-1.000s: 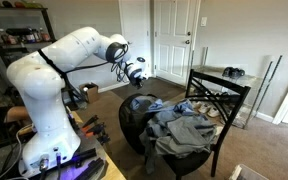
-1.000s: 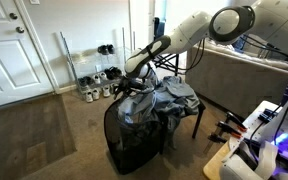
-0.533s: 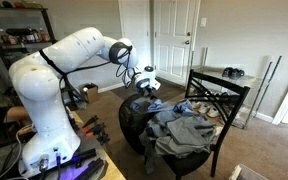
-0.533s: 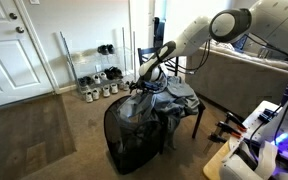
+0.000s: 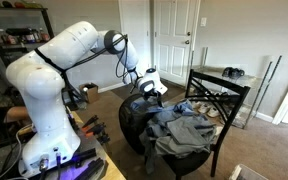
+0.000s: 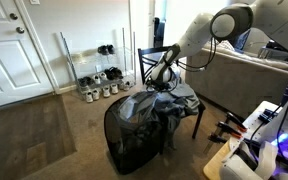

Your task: Put one pair of trousers in the laundry bag

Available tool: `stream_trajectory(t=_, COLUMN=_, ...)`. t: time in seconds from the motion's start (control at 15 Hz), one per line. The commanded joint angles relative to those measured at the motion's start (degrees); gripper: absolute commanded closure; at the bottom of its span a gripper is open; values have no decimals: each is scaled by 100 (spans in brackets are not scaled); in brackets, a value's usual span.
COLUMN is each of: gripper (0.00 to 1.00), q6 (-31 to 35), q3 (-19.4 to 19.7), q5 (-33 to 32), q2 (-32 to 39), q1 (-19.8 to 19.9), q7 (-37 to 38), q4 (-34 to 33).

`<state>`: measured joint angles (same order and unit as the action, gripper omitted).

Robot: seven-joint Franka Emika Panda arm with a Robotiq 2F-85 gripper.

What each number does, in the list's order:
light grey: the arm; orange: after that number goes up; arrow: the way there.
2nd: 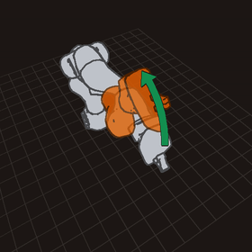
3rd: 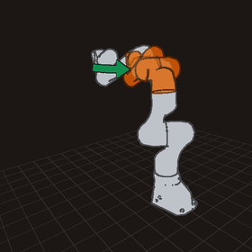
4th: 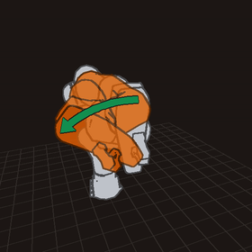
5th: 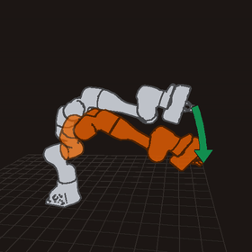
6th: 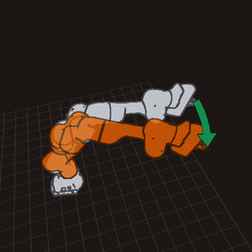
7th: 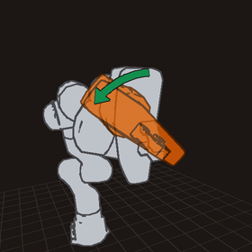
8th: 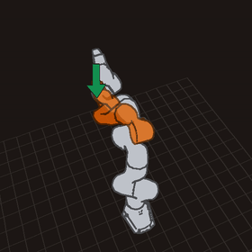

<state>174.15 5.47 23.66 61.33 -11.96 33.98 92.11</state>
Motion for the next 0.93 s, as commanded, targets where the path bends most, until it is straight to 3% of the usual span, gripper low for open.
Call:
stream_trajectory(t=0.0, gripper=0, q6=21, q3=604, q5=64, q2=-601, q1=-565, q7=583, q4=940)
stream_trajectory(t=0.6, gripper=0, q6=18, q3=104, q5=-82, q2=-615, q1=-615, q7=495, q4=886)
stream_trajectory(t=0.87, gripper=0, q6=1, q3=201, q5=-42, q2=-509, q1=-627, q7=612, q4=851)
